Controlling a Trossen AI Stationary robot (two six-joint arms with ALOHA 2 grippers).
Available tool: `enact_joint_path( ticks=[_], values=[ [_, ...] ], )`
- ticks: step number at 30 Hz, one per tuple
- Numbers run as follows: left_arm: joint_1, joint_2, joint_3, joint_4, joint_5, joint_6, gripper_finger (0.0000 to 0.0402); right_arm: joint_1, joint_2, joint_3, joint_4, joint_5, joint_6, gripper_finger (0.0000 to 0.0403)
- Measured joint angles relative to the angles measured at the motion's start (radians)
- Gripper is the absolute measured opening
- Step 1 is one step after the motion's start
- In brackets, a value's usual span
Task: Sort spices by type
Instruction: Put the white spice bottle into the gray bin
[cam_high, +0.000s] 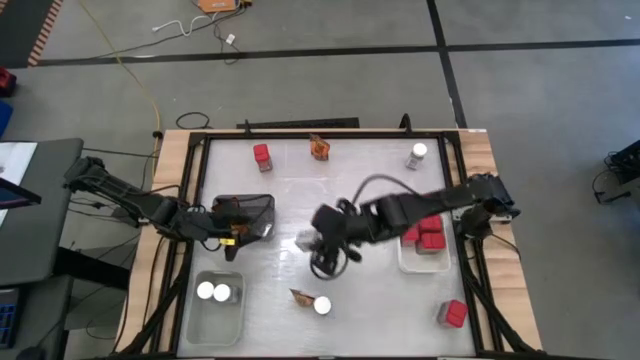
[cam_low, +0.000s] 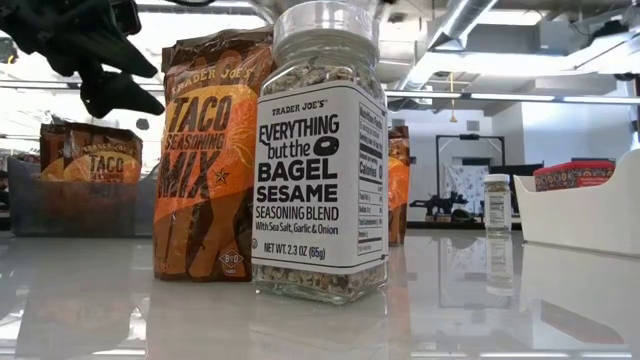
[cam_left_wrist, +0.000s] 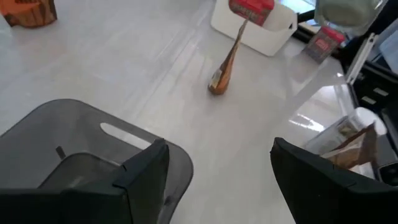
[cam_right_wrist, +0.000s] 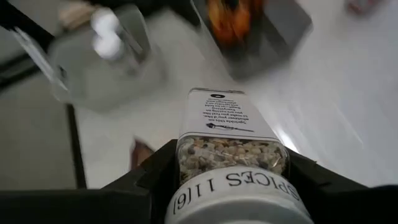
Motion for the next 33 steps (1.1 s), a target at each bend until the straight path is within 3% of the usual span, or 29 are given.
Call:
enact_joint_path(
  ticks=[5, 12, 15, 21, 33],
  values=[
    [-0.038, 0.001, 0.026, -0.064, -0.008, -0.014, 0.0270, -0.059, 0.119, 0.178, -0.053, -0.072, -0.102, 0.0221],
    [-0.109, 0.061, 0.184, -0.256, -0.052, -0.045, 0.0270, -0.064, 0.359, 0.490, -0.322, -0.121, -0.168, 0.0221],
    [-0.143, 0.104, 0.231, -0.259, -0.065, -0.003, 0.0270, -0.064, 0.352, 0.442, -0.320, -0.172, -0.159, 0.0221],
    [-0.157, 0.196, 0.260, -0.225, -0.087, 0.098, 0.0270, -0.059, 0.350, 0.448, -0.399, -0.175, -0.156, 0.0221],
    [-0.102, 0.334, 0.260, -0.049, -0.090, 0.113, 0.0270, -0.035, 0.340, 0.449, -0.455, -0.143, -0.217, 0.0221]
  ],
)
